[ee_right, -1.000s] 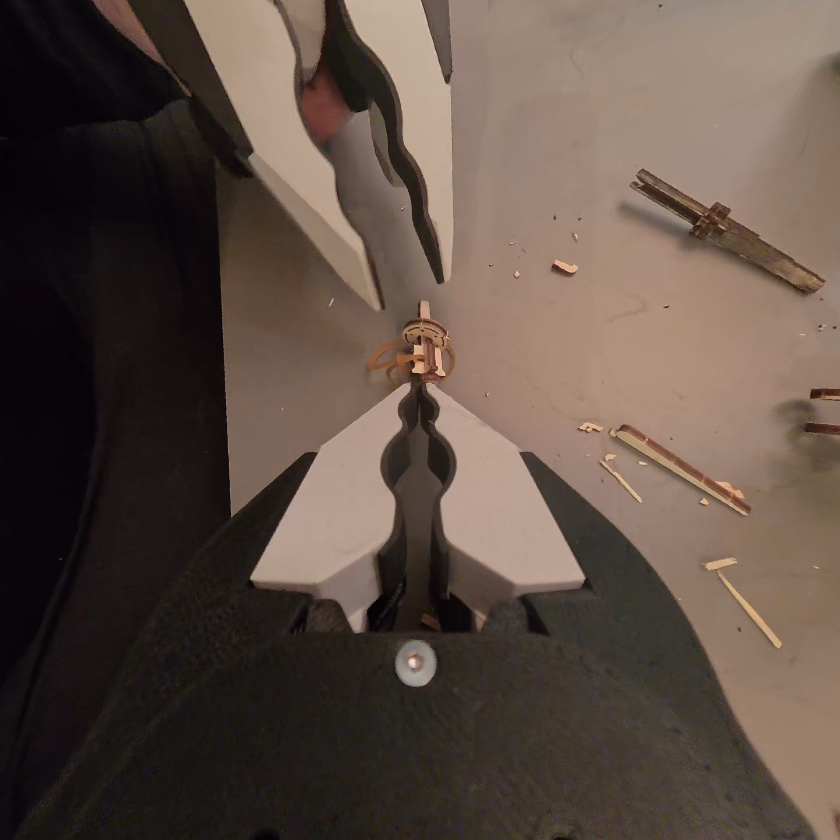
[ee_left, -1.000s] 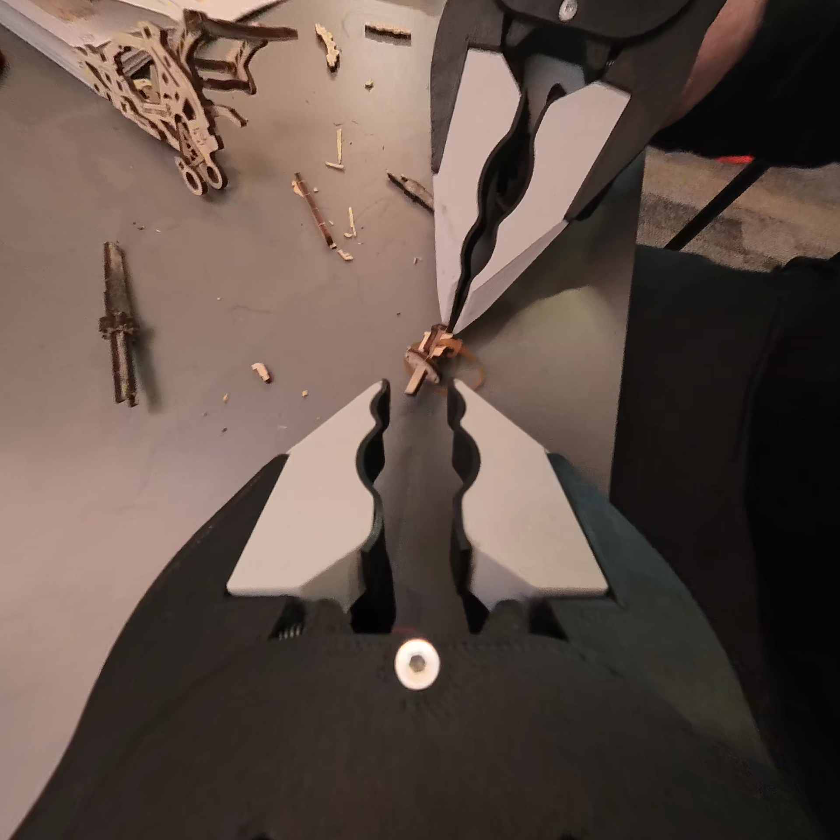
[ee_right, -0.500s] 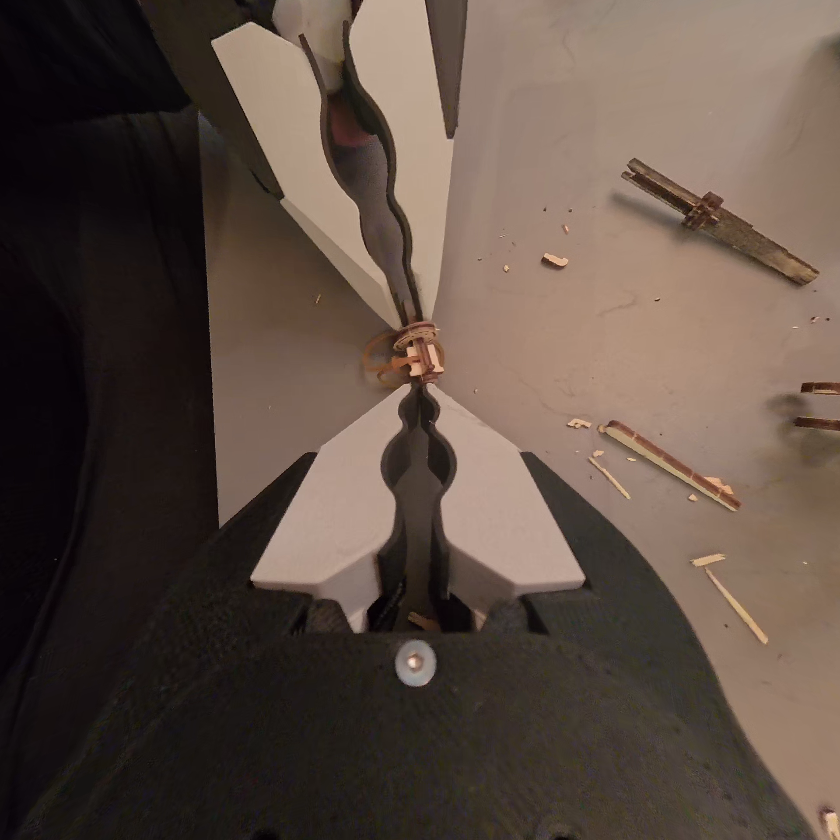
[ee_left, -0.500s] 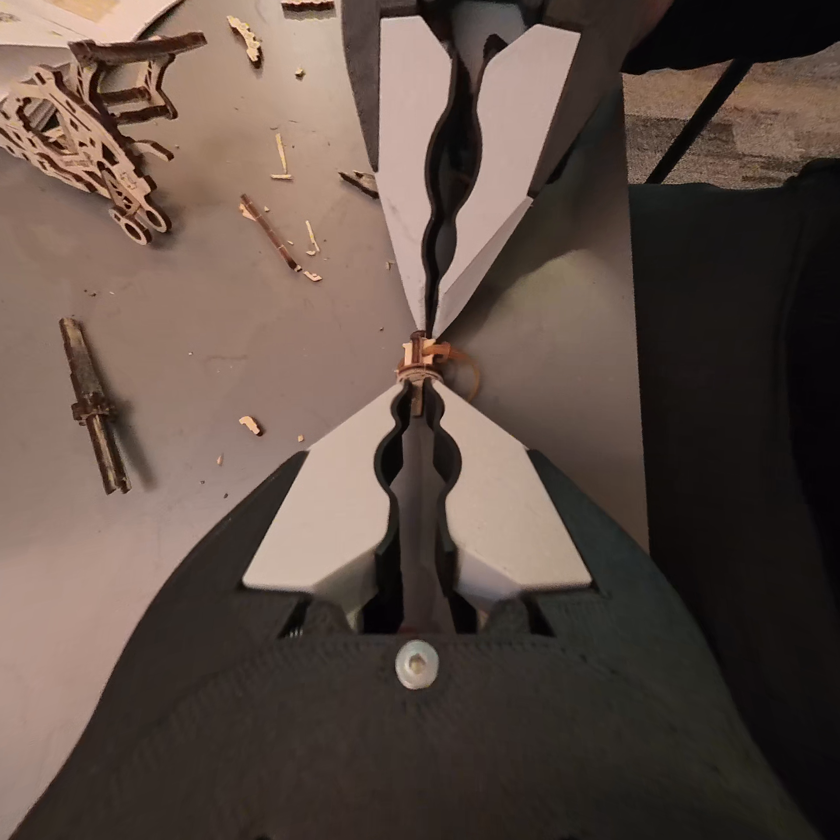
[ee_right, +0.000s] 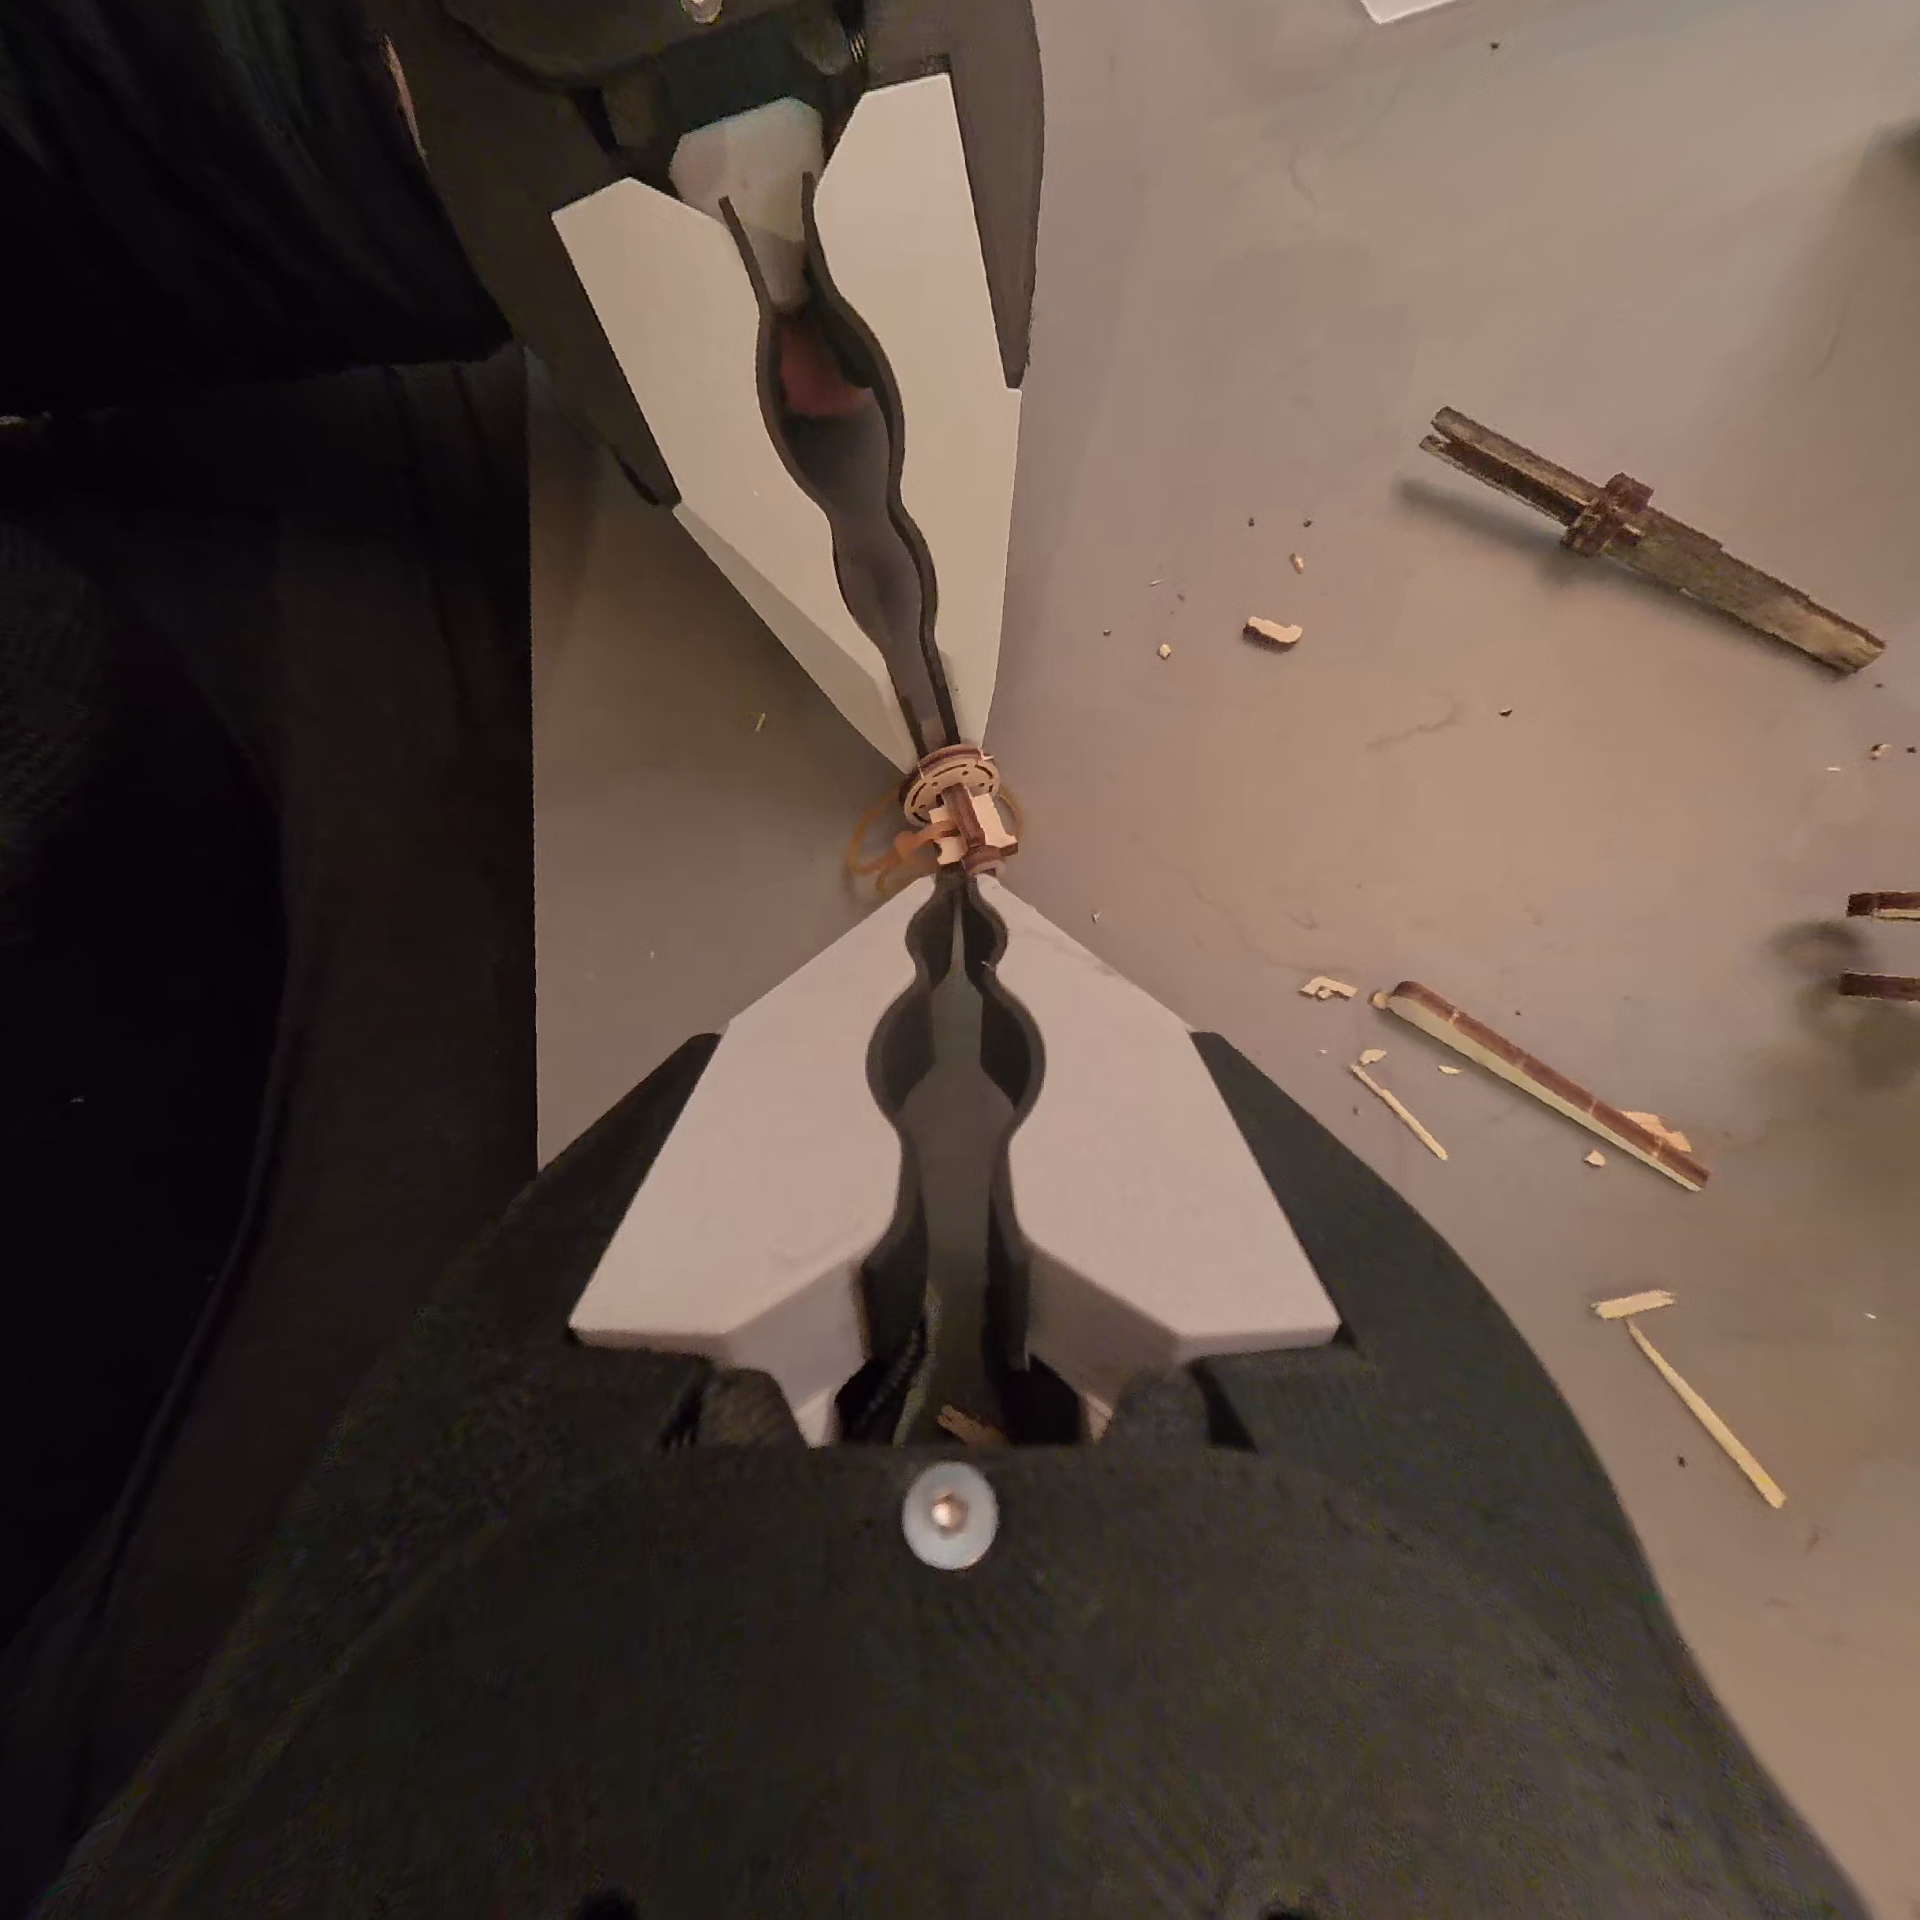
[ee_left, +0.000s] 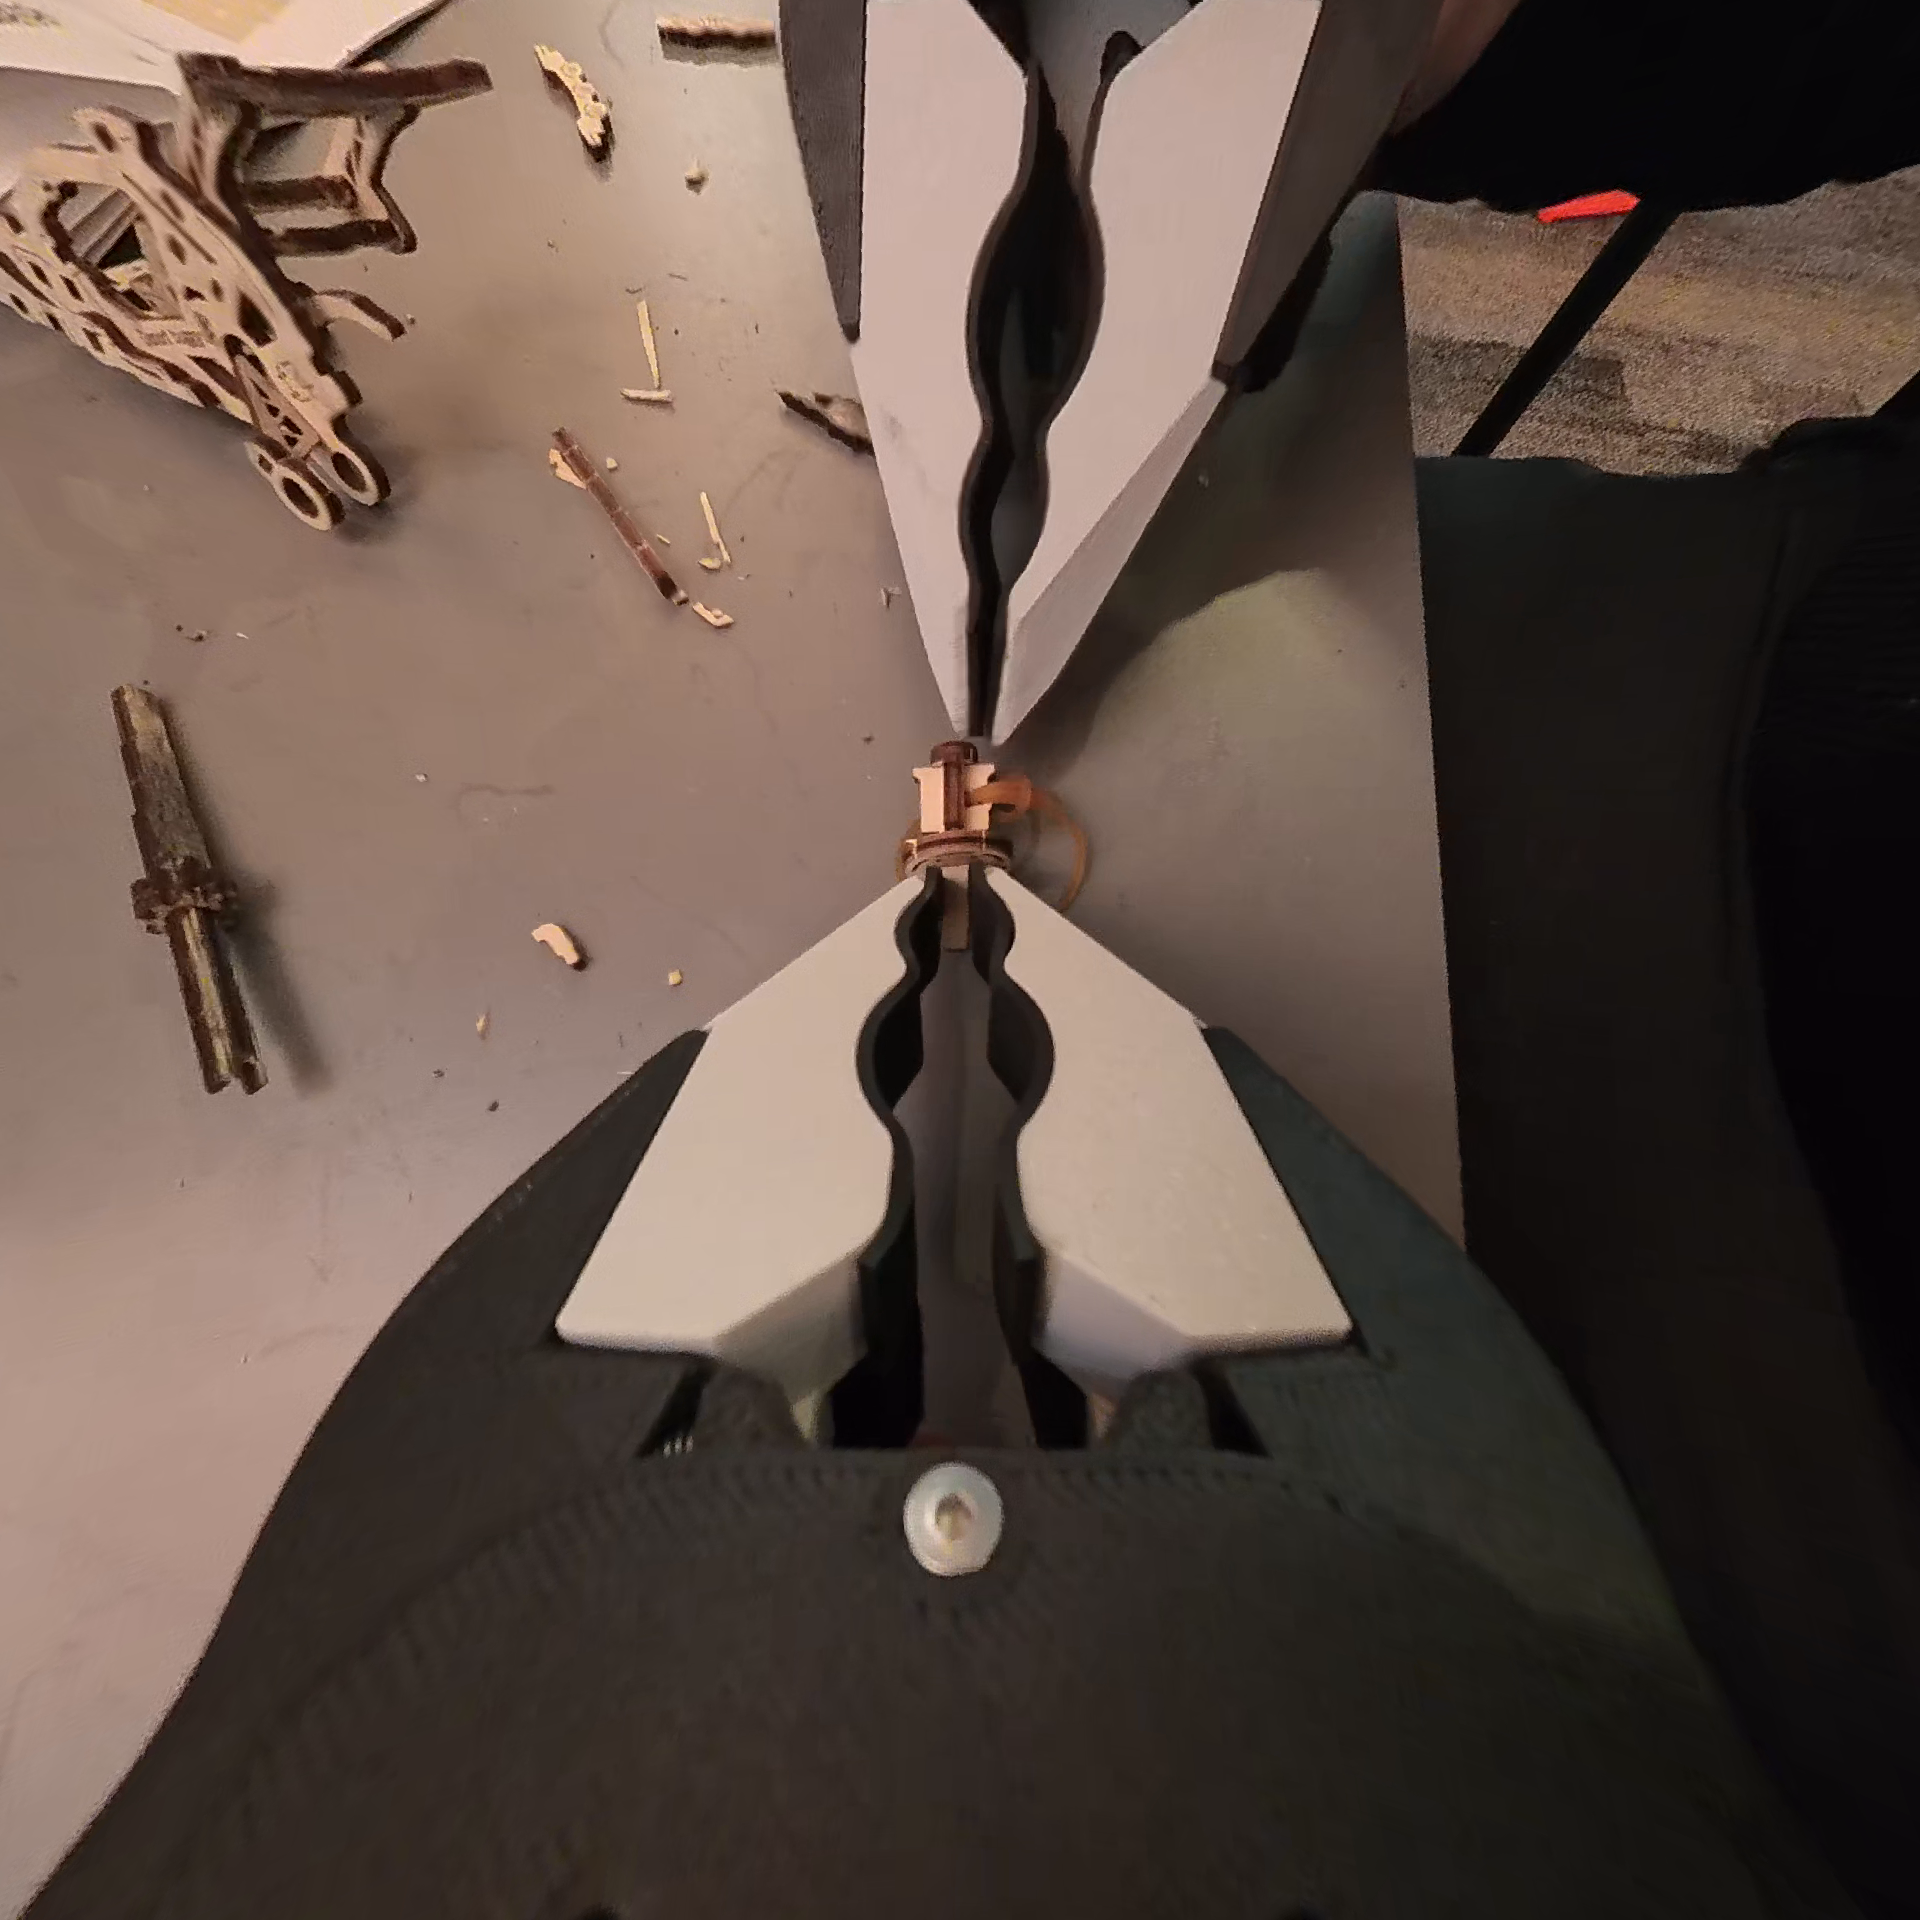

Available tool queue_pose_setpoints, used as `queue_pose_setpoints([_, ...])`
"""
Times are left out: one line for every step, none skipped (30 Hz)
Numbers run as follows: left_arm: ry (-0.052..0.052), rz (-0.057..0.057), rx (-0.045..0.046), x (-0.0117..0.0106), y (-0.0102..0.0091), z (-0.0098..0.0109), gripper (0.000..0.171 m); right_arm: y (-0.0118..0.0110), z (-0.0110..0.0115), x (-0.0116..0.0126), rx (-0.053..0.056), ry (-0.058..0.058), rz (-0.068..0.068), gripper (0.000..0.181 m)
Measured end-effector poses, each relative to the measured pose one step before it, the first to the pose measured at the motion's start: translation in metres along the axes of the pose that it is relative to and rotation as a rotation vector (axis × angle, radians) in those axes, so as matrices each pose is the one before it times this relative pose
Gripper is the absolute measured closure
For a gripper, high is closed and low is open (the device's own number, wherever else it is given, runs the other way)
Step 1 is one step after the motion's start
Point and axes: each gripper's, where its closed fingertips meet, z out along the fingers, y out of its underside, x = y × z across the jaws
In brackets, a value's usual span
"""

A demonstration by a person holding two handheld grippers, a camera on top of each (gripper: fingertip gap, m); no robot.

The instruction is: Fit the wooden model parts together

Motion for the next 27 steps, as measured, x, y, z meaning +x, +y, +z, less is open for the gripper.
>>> queue_pose_setpoints([-0.0026,-0.0014,0.01706,-0.00084,-0.00206,-0.00159,0.169,-0.00103,-0.00217,0.00139,0.011,0.0017,0.0078,0.181])
queue_pose_setpoints([-0.0062,-0.0011,0.02333,-0.00121,-0.00283,-0.00231,0.169,-0.00147,-0.00301,0.0016,0.0145,0.0038,0.0077,0.181])
queue_pose_setpoints([-0.0086,0.0035,0.02519,-0.00084,-0.00328,-0.00247,0.169,-0.00161,-0.00363,0.00161,0.0138,0.0045,0.0071,0.181])
queue_pose_setpoints([-0.009,0.0107,0.02398,-0.00018,-0.00331,-0.00204,0.169,-0.00232,-0.00433,0.00191,0.0161,0.0076,0.006,0.18])
queue_pose_setpoints([-0.0139,0.0138,0.02479,-0.00044,-0.00388,-0.00202,0.169,-0.00334,-0.0049,0.00162,0.0212,0.006,0.0069,0.178])
queue_pose_setpoints([-0.008,0.0153,0.02942,0.00067,-0.0049,-0.00206,0.169,-0.00454,-0.00487,0.00095,0.0272,0.0001,0.0109,0.176])
queue_pose_setpoints([-0.0113,0.0137,0.03216,-0.00013,-0.00593,-0.00225,0.169,-0.00585,-0.00487,-0.00001,0.0332,-0.0057,0.0152,0.173])
queue_pose_setpoints([-0.0206,0.0181,0.03394,-0.00132,-0.00689,-0.00248,0.169,-0.00606,-0.00418,-0.00192,0.0327,-0.0159,0.0174,0.17])
queue_pose_setpoints([-0.0257,0.032,0.02829,-0.00132,-0.00735,-0.00269,0.169,-0.00586,-0.00322,-0.00296,0.0298,-0.0214,0.0204,0.168])
queue_pose_setpoints([-0.0284,0.0403,0.01257,-0.00127,-0.00673,-0.00213,0.169,-0.00565,-0.0022,-0.00298,0.0278,-0.0195,0.0226,0.163])
queue_pose_setpoints([-0.0326,0.0445,0.00739,-0.00173,-0.00727,-0.00198,0.169,-0.00498,-0.00148,-0.00324,0.0243,-0.0196,0.022,0.159])
queue_pose_setpoints([-0.0308,0.0515,0.00367,-0.00127,-0.0074,-0.00165,0.169,-0.00498,-0.00098,-0.00399,0.0243,-0.0225,0.0221,0.157])
queue_pose_setpoints([-0.033,0.0633,-0.01719,-0.00139,-0.00499,-0.00092,0.169,-0.00611,-0.00078,-0.00412,0.0304,-0.0222,0.0246,0.154])
queue_pose_setpoints([-0.0355,0.067,-0.02149,-0.00176,-0.00459,-0.00066,0.169,-0.00602,-0.00076,-0.00328,0.0311,-0.0176,0.0267,0.151])
queue_pose_setpoints([-0.0215,0.0508,-0.00109,-0.0006,-0.00679,-0.00129,0.169,-0.00491,-0.00027,-0.00347,0.0223,-0.0185,0.0206,0.151])
queue_pose_setpoints([-0.0206,0.0367,0.00376,-0.0014,-0.00683,-0.00157,0.169,-0.0038,0.00003,-0.00297,0.0158,-0.011,0.0085,0.151])
queue_pose_setpoints([-0.0261,0.0343,-0.00035,-0.00255,-0.00545,-0.00174,0.169,-0.00294,0.00015,-0.00188,0.0095,-0.001,-0.0004,0.152])
queue_pose_setpoints([-0.0212,0.0319,0.00059,-0.00228,-0.00486,-0.00184,0.169,-0.00268,-0.00019,-0.00187,0.0079,0.001,-0.0057,0.156])
queue_pose_setpoints([-0.0157,0.0293,-0.00204,-0.00142,-0.00405,-0.00137,0.169,-0.00384,-0.00081,-0.00224,0.0161,0.0001,-0.0065,0.16])
queue_pose_setpoints([-0.0175,0.0301,-0.00683,-0.00147,-0.003,-0.00088,0.169,-0.00501,-0.0014,-0.00303,0.0239,-0.0067,-0.0033,0.166])
queue_pose_setpoints([-0.0094,0.0235,-0.00512,-0.00062,-0.00247,-0.00058,0.169,-0.00395,-0.00134,-0.00271,0.0166,-0.0071,0.0019,0.168])
queue_pose_setpoints([-0.0037,0.0127,-0.00076,-0.00017,-0.00234,-0.00056,0.169,-0.00252,-0.00115,-0.0017,0.0088,-0.0019,-0.0012,0.169])
queue_pose_setpoints([-0.0047,0.0075,0.00016,-0.0008,-0.00183,-0.00058,0.169,-0.00125,-0.00085,-0.00143,0.0022,-0.0003,-0.0064,0.169])
queue_pose_setpoints([-0.0023,0.003,0.00157,-0.0005,-0.00136,-0.0003,0.169,-0.00083,-0.00073,-0.00126,0.0009,0.0032,-0.0144,0.169])
queue_pose_setpoints([-0.0002,-0.0028,0.00159,-0.00053,-0.00118,-0.00015,0.169,-0.00106,-0.00066,-0.00077,0.0026,0.0061,-0.0165,0.169])
queue_pose_setpoints([-0.0042,-0.0019,0.00436,-0.00105,-0.00164,-0.00031,0.169,-0.00134,-0.00087,-0.00086,0.0048,0.0024,-0.0116,0.17])
queue_pose_setpoints([-0.007,-0.0025,0.00196,-0.00148,-0.0015,-0.00024,0.168,-0.00175,-0.00118,-0.00061,0.0081,-0.0002,-0.0086,0.17])
